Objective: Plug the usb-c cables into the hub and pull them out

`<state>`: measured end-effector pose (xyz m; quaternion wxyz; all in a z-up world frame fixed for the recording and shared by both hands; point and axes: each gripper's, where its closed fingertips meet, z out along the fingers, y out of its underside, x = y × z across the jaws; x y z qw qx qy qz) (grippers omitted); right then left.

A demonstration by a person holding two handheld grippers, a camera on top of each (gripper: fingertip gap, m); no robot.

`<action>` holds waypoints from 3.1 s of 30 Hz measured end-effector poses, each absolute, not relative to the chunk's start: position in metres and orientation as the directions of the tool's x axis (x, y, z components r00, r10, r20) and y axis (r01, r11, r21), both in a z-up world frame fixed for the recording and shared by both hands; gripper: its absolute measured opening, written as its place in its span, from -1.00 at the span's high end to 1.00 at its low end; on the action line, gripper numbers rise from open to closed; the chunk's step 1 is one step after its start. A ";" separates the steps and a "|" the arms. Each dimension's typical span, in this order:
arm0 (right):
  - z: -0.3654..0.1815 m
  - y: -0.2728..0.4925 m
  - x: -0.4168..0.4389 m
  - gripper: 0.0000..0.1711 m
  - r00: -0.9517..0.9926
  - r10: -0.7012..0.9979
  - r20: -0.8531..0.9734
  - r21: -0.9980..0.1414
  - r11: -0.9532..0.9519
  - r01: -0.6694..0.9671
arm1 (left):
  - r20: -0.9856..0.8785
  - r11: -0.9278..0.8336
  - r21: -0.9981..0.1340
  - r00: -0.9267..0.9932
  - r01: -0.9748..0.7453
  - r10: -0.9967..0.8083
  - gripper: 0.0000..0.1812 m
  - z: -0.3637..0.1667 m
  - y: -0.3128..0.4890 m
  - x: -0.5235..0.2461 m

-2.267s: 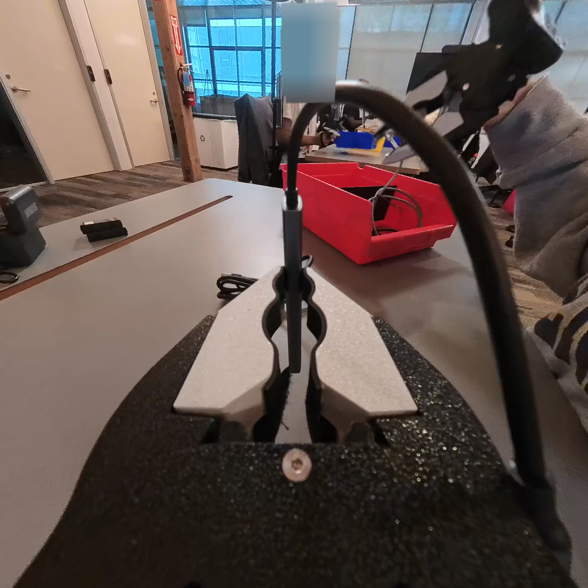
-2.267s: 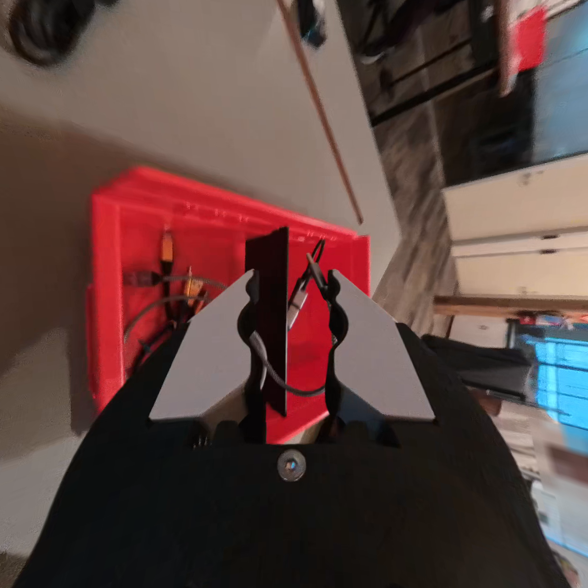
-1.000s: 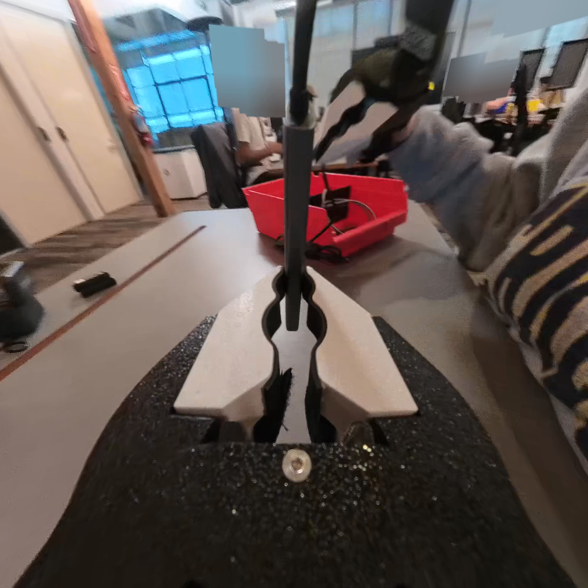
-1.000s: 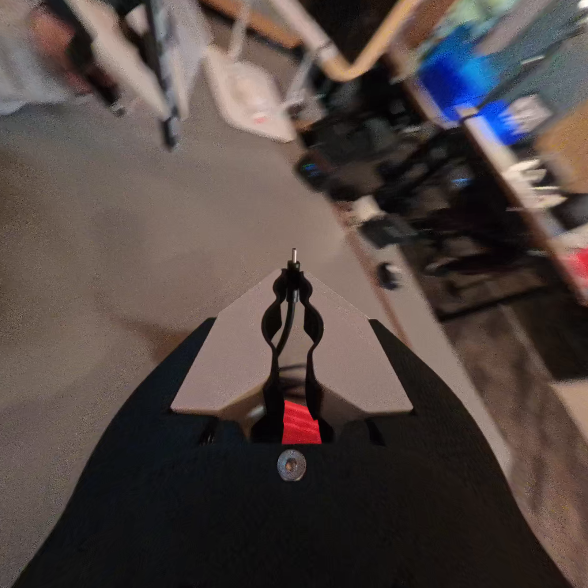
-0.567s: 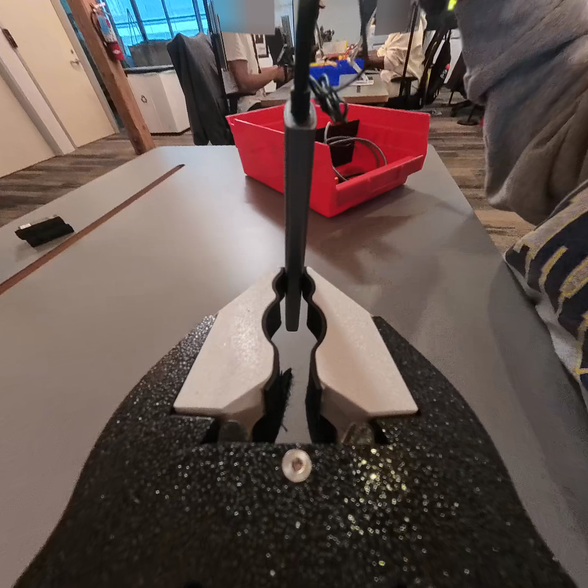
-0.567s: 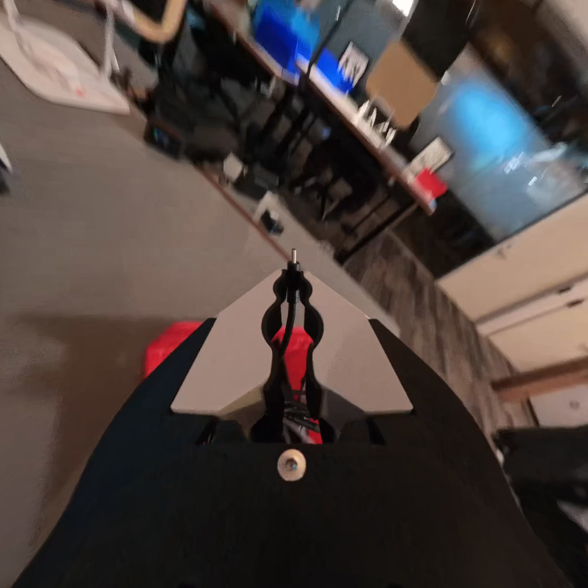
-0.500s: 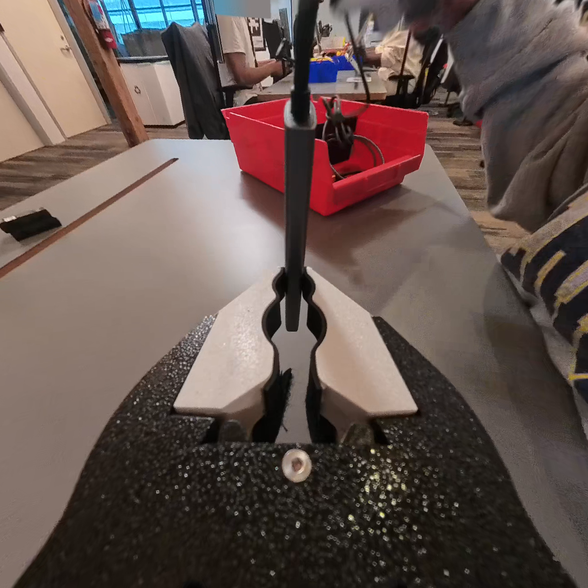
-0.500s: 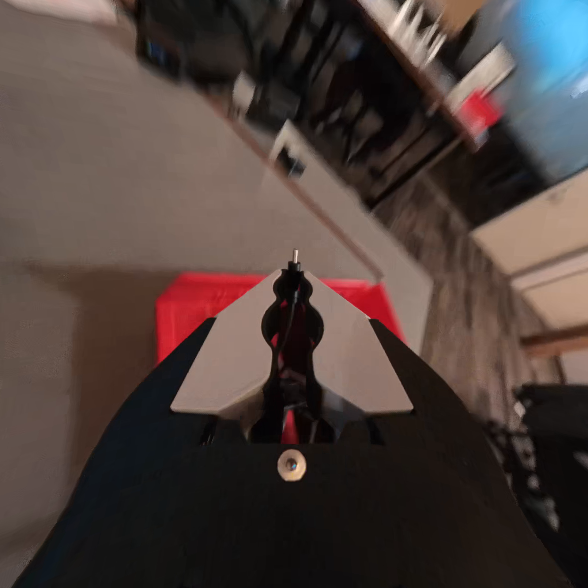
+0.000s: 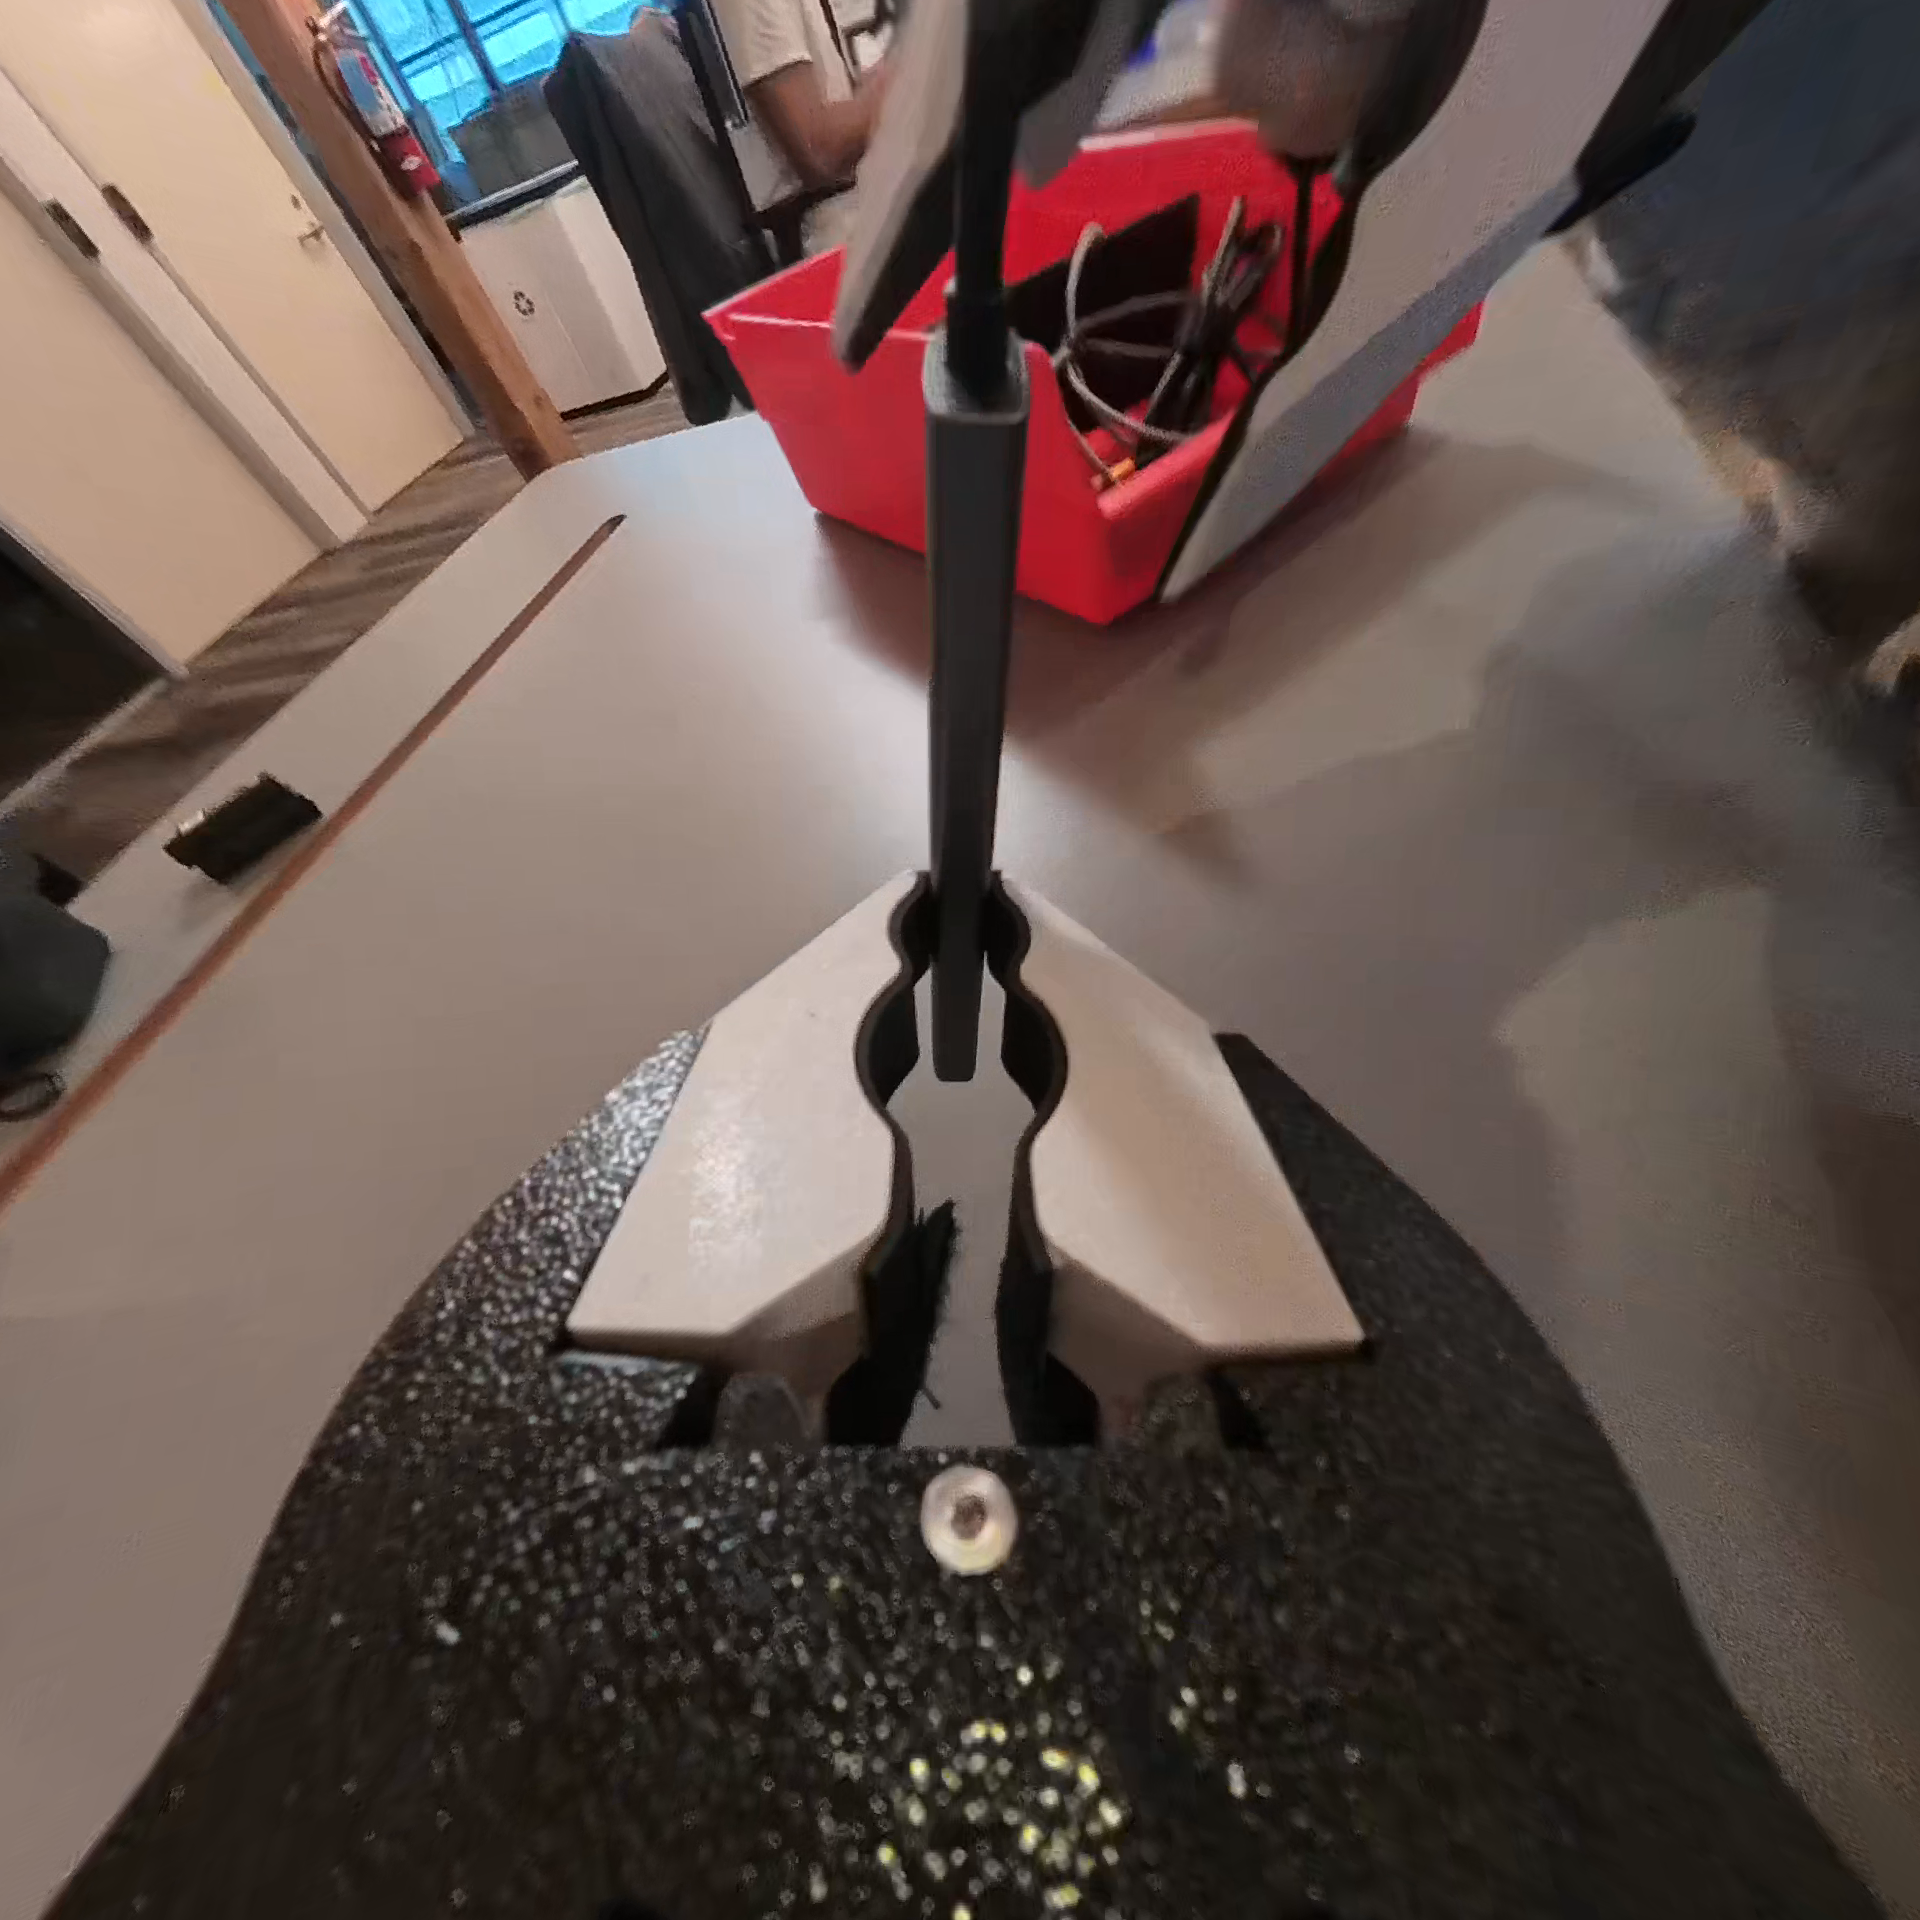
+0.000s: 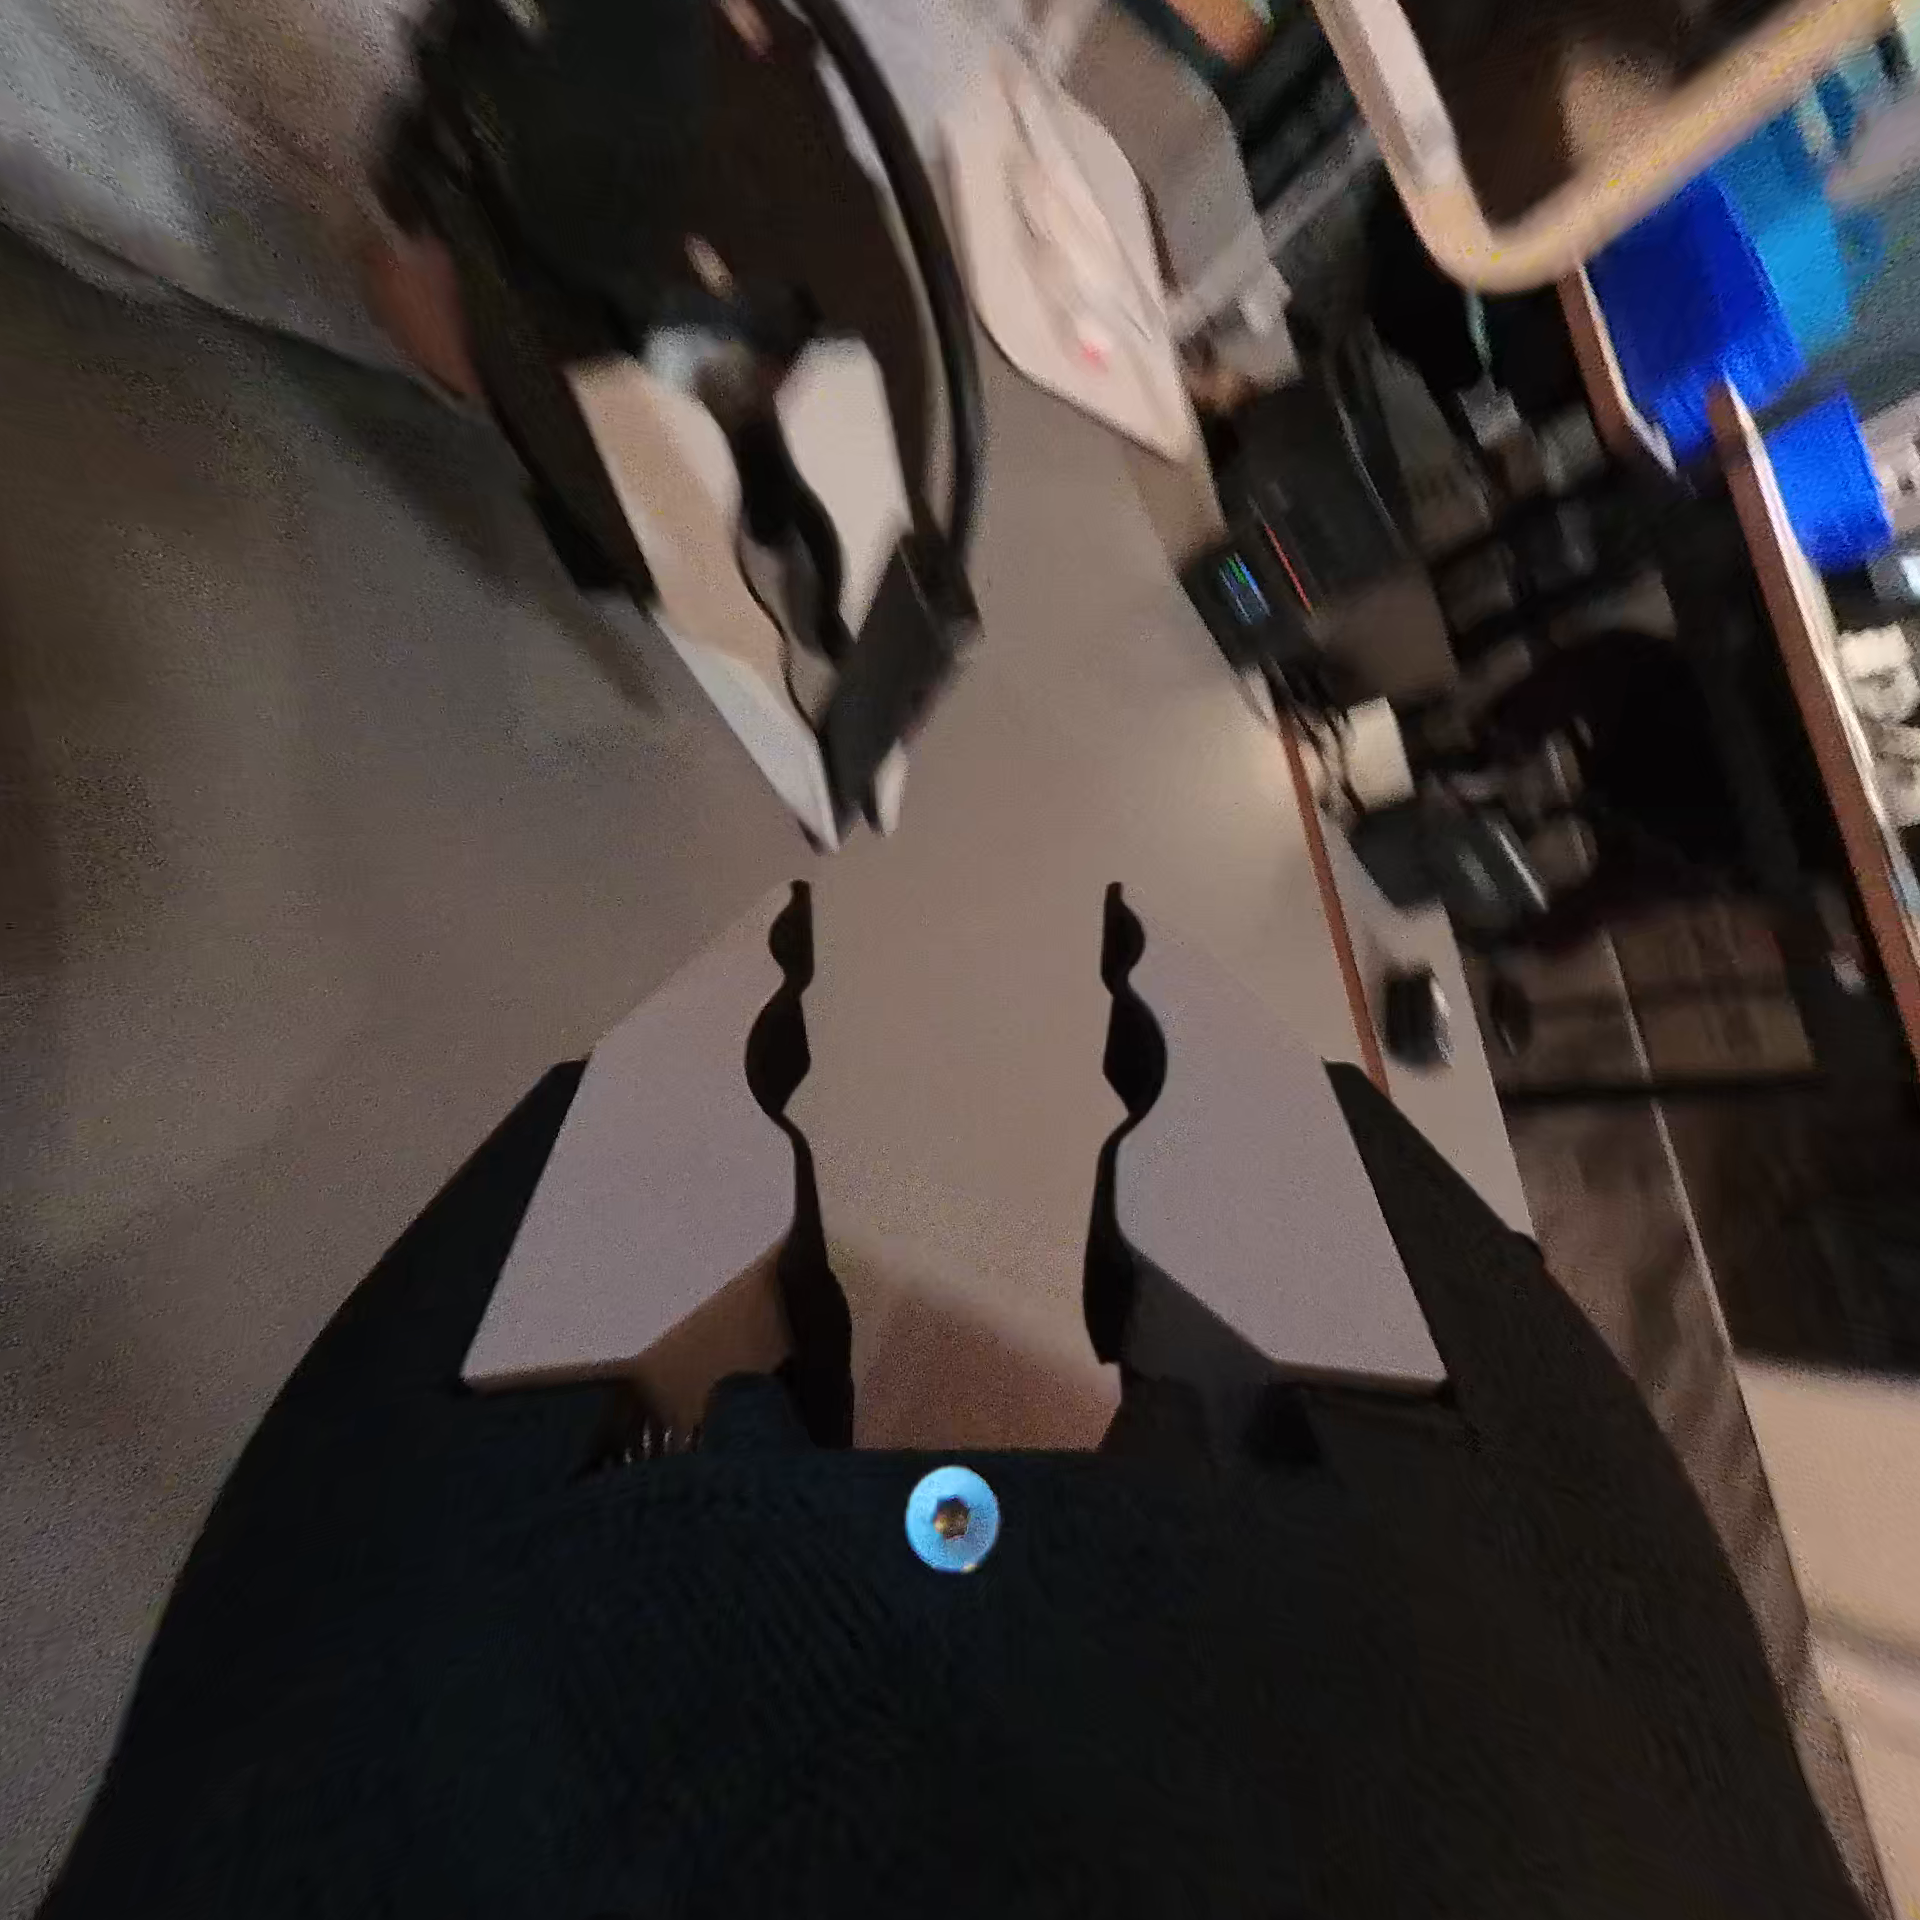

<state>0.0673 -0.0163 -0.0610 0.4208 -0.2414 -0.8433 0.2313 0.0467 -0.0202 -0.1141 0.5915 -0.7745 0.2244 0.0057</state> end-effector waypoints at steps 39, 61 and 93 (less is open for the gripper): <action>0.065 0.233 0.160 0.47 0.511 0.736 0.444 -0.896 0.351 0.273 | -0.102 -0.173 -0.980 0.995 -0.102 -0.012 0.33 -0.098 -0.018 -0.014; -0.064 0.034 0.001 -0.11 0.033 0.959 0.283 -0.936 0.284 -0.209 | 0.070 0.058 -0.996 0.982 0.060 0.176 -0.72 -0.073 -0.029 -0.058; -0.073 0.044 0.013 1.00 0.043 0.934 0.355 -0.929 0.357 -0.099 | -0.186 -0.175 -0.960 0.966 -0.217 -0.180 1.00 -0.114 -0.018 0.013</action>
